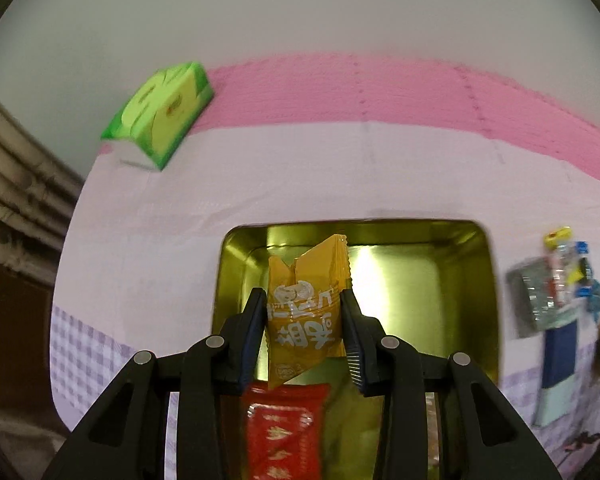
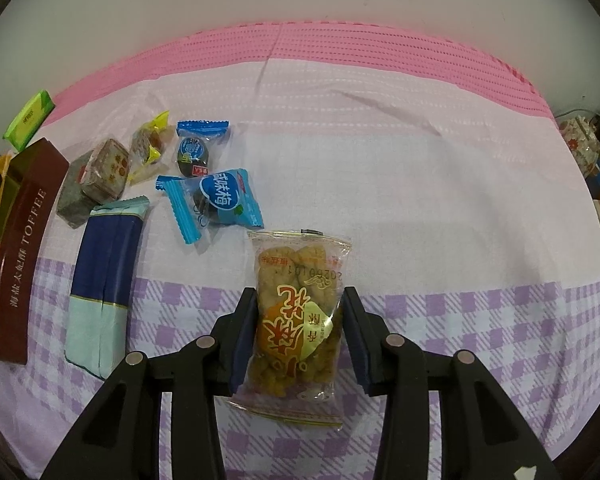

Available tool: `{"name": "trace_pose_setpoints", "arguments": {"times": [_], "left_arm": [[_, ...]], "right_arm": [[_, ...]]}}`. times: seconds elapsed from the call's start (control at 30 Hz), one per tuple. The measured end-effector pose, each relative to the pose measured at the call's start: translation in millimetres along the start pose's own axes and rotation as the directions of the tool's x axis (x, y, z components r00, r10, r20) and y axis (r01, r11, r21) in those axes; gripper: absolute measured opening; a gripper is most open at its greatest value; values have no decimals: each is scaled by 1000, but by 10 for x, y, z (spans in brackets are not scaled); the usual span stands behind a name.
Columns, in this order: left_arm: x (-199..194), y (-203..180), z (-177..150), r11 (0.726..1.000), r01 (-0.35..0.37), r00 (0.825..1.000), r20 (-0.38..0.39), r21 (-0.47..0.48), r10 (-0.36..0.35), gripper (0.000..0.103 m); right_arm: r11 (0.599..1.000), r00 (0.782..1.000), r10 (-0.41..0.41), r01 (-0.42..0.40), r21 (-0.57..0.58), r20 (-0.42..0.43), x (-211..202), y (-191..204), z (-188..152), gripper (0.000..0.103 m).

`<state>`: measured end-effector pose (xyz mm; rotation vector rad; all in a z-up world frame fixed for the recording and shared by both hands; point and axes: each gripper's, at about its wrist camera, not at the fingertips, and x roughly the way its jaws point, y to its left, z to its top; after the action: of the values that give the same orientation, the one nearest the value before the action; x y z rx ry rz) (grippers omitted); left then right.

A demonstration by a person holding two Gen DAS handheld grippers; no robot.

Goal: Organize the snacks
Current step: 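Carry the yellow packet into the tin and release it while the right tool holds its bag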

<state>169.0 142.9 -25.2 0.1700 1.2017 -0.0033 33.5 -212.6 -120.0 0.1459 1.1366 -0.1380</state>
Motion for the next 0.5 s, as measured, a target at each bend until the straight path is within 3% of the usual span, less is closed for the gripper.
{"name": "trace_pose_setpoints", "arguments": {"times": [0.5], "left_arm": [[391,77,-7,1000,-16,998,-55,14,17,39]], "right_arm": [[1000,1000,-12,12,12,-18,14,12,20,40]]}}
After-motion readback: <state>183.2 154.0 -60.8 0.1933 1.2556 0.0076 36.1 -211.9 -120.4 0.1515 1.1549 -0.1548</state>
